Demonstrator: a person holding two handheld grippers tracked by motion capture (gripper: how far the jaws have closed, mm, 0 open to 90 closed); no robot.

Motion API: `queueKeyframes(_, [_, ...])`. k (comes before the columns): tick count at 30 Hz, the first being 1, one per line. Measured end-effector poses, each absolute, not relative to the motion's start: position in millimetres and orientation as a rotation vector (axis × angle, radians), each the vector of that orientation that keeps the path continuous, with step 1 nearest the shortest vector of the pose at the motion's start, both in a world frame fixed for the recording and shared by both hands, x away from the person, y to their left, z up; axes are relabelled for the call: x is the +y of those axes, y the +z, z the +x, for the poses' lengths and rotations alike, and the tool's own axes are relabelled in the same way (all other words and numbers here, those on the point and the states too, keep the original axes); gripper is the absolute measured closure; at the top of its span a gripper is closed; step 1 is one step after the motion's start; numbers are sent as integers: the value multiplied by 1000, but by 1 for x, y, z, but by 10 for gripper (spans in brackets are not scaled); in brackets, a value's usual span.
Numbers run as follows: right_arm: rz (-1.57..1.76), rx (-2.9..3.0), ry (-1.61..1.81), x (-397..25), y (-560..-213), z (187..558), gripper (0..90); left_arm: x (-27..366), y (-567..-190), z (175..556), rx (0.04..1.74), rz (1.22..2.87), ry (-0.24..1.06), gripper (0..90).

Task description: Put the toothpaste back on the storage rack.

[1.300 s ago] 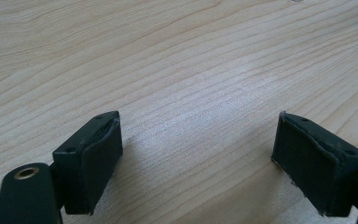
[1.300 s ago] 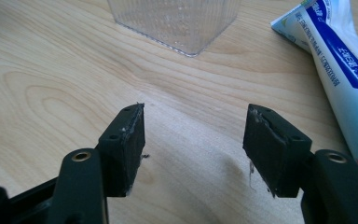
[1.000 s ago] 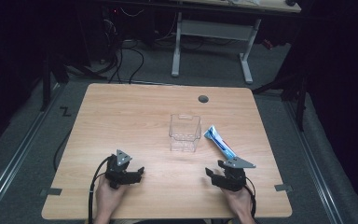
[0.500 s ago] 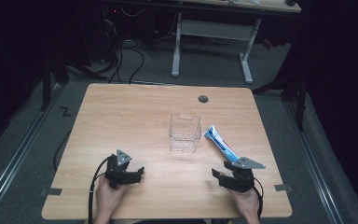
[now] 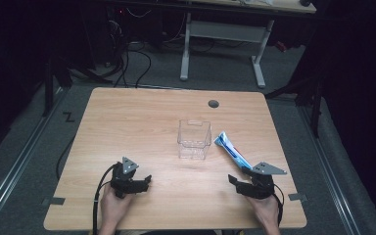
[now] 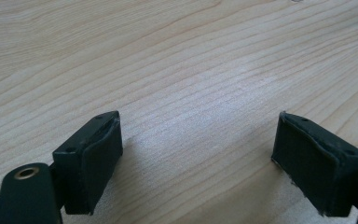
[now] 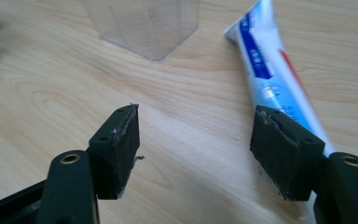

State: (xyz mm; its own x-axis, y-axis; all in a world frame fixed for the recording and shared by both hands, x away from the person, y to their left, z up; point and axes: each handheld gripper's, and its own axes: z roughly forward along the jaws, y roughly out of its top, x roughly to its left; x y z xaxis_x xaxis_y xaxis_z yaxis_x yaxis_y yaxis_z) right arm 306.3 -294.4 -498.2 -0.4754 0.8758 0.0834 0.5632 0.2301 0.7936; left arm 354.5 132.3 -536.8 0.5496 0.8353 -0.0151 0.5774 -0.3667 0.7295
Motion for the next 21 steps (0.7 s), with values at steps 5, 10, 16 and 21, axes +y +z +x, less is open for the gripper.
queueKeyframes(5, [1320,2083,1113,-298,-492,307,424,132,-537,354,1133,2085,472,159])
queueKeyframes(10, [1336,2072,1085,-302,-489,314,437,132,-537,354,1133,2085,472,159])
queueKeyframes(16, [1337,2066,1059,-304,-484,322,445,132,-537,354,1133,2085,472,159])
queueKeyframes(21, [1349,2057,999,-303,-476,331,461,132,-537,354,1133,2085,472,159])
